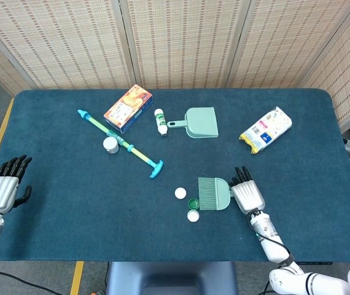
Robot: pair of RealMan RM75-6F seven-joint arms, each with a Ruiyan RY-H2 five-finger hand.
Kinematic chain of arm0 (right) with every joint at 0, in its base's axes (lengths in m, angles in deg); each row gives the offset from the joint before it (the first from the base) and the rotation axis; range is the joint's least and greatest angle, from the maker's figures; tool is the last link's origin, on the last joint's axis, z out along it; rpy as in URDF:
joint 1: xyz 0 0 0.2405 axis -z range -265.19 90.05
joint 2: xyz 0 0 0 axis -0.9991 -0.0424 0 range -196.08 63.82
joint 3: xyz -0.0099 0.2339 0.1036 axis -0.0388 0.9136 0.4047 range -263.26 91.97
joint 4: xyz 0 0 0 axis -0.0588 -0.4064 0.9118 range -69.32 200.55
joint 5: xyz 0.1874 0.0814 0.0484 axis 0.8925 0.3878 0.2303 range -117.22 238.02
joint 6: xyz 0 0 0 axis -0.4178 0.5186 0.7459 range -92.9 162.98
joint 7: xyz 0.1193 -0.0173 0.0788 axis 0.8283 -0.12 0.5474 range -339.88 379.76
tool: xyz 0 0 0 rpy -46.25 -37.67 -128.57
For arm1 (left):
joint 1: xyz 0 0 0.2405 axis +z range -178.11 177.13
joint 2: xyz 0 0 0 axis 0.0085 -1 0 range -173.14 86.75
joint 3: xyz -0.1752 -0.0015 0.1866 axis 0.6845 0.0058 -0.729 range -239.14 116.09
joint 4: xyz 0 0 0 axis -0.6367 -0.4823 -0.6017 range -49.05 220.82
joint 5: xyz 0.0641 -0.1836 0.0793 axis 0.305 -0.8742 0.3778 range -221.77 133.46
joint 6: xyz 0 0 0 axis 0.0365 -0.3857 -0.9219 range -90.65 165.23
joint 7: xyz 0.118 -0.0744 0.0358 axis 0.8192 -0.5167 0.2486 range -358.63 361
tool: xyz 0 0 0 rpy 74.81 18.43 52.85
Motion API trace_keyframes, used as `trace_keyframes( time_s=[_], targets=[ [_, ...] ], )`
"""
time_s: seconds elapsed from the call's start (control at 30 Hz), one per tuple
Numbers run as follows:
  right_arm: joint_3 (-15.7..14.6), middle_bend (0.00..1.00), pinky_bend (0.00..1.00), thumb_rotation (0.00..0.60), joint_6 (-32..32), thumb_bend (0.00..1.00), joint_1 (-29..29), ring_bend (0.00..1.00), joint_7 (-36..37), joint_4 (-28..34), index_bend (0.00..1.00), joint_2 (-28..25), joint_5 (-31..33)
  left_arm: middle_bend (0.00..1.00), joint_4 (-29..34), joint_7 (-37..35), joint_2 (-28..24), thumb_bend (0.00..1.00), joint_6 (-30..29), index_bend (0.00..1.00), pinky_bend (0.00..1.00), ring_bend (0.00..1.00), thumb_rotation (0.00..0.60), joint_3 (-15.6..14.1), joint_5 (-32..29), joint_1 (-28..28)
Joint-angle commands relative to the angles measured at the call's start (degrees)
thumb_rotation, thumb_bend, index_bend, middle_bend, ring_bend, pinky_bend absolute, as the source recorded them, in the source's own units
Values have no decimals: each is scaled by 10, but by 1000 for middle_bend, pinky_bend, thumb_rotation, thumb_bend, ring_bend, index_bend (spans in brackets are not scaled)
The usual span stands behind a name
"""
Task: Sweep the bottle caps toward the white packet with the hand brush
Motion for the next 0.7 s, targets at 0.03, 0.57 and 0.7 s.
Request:
trace_keyframes(
  time_s=[0.03, 0.57, 0.7],
  targets=[
    [1, 316, 0, 600, 3, 292, 1, 3, 1, -3, 440, 1, 4, 3, 0, 0, 0, 490, 0, 0, 112, 0, 600, 0, 0, 0],
    [3, 478, 36, 600, -16, 358, 5, 152, 27, -16, 688, 9, -20, 2, 0, 0, 0, 490, 0, 0, 111, 0, 600, 0, 0, 0],
    [5, 543, 62, 600, -29, 373, 4, 201, 31, 1, 770, -3, -37, 3, 0, 0, 0, 490, 0, 0, 111, 0, 600, 0, 0, 0]
  ],
)
